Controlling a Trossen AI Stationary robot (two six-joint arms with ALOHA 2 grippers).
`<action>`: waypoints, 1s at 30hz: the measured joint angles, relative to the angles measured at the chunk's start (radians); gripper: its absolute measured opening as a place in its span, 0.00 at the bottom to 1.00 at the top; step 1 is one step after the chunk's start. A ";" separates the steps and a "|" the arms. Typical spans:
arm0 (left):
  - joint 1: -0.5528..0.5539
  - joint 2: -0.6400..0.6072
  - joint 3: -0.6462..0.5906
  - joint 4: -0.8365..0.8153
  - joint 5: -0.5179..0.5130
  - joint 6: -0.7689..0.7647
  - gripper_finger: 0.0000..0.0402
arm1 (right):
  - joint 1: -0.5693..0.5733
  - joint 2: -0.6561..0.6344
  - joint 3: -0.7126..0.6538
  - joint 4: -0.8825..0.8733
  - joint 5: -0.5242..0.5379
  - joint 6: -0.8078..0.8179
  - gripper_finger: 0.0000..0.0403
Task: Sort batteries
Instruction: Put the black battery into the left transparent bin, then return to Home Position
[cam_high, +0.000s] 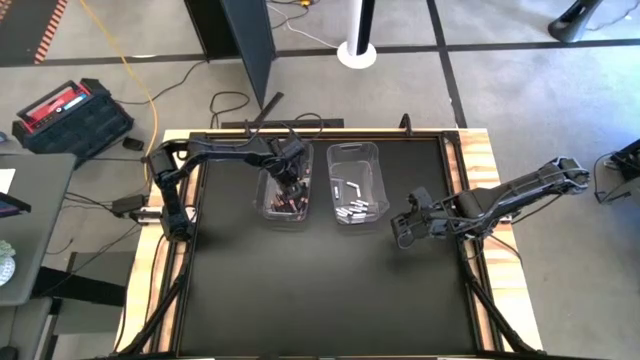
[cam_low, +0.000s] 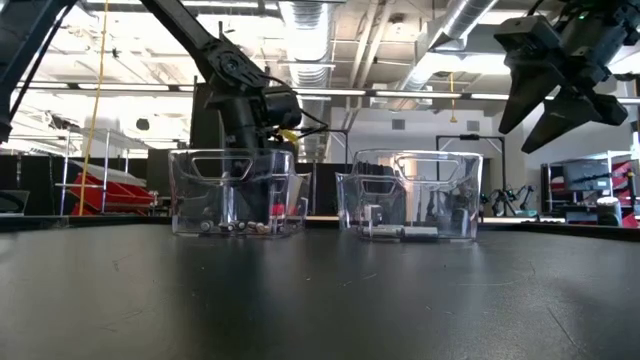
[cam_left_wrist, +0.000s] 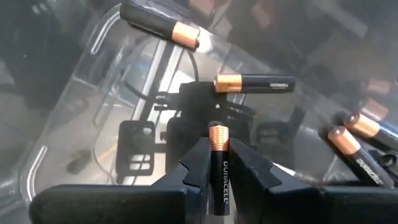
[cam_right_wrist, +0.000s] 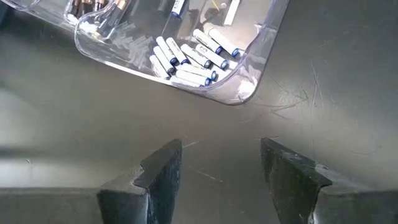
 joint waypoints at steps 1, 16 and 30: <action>0.000 0.001 0.000 0.003 0.000 0.000 0.12 | -0.002 0.000 0.000 0.002 0.000 0.001 0.58; 0.000 0.001 0.000 0.000 -0.020 0.051 0.28 | -0.003 0.000 0.000 0.004 0.000 -0.002 0.58; -0.002 0.000 0.161 -0.268 -0.068 -0.072 0.28 | -0.001 0.000 0.000 0.003 -0.111 -0.336 0.58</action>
